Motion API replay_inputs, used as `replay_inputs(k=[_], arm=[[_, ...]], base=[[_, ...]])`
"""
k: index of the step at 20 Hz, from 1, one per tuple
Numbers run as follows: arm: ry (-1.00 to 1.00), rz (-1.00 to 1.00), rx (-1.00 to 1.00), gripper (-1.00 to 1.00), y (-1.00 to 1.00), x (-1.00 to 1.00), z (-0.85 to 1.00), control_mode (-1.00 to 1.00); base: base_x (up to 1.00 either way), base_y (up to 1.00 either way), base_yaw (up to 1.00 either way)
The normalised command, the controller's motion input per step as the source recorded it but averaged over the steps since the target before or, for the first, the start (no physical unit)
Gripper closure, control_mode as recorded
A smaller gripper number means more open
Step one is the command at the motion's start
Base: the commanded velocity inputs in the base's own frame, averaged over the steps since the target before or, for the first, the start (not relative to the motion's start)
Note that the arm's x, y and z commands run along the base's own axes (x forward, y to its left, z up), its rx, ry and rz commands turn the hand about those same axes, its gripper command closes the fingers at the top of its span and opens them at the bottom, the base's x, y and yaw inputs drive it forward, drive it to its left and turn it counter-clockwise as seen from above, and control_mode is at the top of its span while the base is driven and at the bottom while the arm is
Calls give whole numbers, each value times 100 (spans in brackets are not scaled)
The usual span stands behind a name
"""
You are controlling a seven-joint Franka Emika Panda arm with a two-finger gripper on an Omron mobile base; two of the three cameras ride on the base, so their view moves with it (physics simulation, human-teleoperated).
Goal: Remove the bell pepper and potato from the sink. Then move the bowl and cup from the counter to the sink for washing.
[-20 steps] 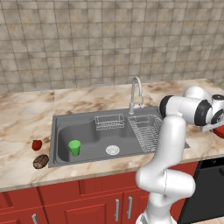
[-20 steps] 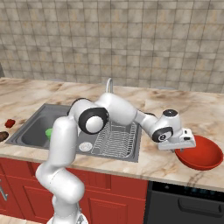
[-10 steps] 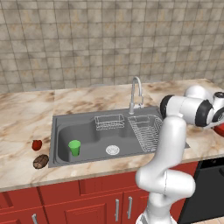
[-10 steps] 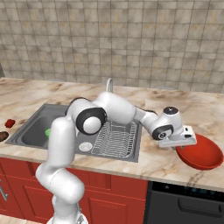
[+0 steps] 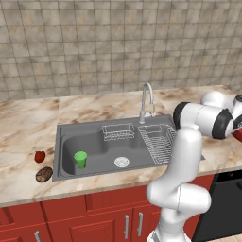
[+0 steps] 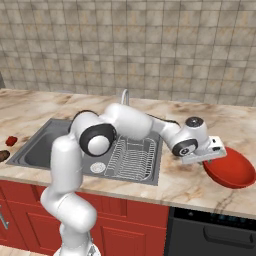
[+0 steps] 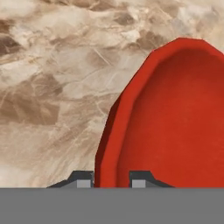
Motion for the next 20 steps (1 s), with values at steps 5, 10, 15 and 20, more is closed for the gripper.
replay_inputs(k=[5, 10, 15, 20], arm=[[-11, 12, -9, 100, 0, -5, 30, -100], [-2, 13, -11, 100, 0, -8, 28, -100], [1, 16, -11, 100, 0, -7, 35, -100], [4, 18, -7, 100, 1, -15, 29, -100]], base=[[0, 0, 0], [0, 0, 0], [0, 0, 0], [0, 0, 0]])
